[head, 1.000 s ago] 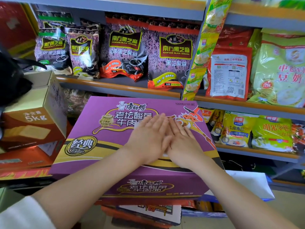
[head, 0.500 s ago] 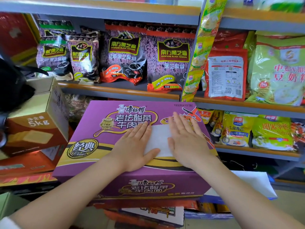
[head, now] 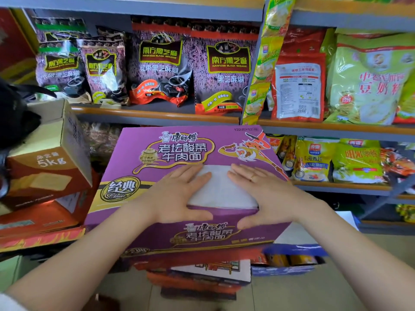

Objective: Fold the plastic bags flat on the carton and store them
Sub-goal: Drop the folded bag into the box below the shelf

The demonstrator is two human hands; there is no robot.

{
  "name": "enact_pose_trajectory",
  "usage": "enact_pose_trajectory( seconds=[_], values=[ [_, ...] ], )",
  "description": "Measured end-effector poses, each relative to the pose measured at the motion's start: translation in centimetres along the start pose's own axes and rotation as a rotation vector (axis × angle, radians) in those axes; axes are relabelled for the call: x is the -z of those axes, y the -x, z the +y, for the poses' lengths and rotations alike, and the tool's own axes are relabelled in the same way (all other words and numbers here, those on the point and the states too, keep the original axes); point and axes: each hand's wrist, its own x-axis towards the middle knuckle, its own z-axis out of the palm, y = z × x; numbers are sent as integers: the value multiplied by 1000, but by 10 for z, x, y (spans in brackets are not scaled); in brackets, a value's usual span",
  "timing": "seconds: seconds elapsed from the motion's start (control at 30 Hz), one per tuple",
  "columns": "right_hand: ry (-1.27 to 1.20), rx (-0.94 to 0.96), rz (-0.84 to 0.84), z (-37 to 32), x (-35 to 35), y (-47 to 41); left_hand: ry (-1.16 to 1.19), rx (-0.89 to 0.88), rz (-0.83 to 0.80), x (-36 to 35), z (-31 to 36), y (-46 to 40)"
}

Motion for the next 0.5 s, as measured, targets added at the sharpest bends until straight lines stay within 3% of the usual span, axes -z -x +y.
enact_pose_trajectory(
  seconds=[0.07, 0.13, 0.27, 0.37, 0.5],
  values=[
    [34, 33, 105, -5, -14, 12, -44, -34, 56, -5, 11, 10],
    [-17, 92, 305, -3, -29, 24, -75, -121, 249, -17, 21, 17],
    [-539, 116, 617, 13, -46, 58, 297, -224, 515, -45, 52, 16],
    [-875, -30, 712, 25, -46, 85, 489, -215, 595, -50, 100, 2],
    [-1116, -332, 756, 74, -68, 111, 518, -142, 619, -52, 159, -44]
  ],
)
